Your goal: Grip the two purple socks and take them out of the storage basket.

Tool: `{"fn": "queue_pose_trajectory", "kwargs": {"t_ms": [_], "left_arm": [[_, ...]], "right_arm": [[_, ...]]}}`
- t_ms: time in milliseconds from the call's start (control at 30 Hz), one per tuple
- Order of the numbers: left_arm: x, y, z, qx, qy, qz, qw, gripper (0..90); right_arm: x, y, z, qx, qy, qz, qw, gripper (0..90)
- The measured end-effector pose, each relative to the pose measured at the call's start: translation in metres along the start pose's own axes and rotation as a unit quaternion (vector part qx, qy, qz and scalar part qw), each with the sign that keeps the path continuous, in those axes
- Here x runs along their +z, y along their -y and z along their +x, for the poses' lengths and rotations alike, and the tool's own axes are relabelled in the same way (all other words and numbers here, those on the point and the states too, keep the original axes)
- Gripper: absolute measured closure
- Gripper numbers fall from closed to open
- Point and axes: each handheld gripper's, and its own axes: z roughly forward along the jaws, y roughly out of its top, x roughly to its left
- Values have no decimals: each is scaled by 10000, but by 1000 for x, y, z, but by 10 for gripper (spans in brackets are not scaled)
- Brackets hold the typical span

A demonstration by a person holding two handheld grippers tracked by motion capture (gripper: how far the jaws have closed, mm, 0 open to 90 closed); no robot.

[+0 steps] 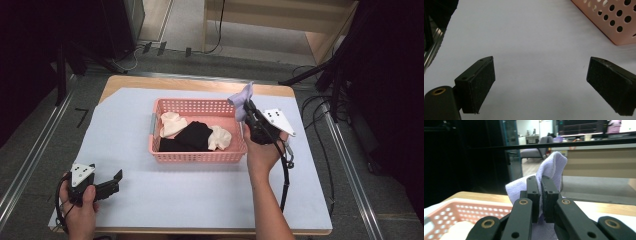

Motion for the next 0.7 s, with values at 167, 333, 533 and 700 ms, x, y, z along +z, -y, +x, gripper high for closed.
{"fn": "queue_pose_trajectory", "kwargs": {"t_ms": [167,333,533,700], "left_arm": [[0,0,0,6,-8,1,10000,92],[0,0,0,9,-5,-4,10000,92],[0,0,0,-20,4,-13,10000,92],[0,0,0,-26,3,-17,10000,92]], "right_arm": [[-10,3,-25,91,259,44,9996,865],[-17,12,-46,119,548,154,9983,865],[-20,32,-62,282,759,498,9955,862],[-21,45,-73,407,972,1008,9893,739]]}}
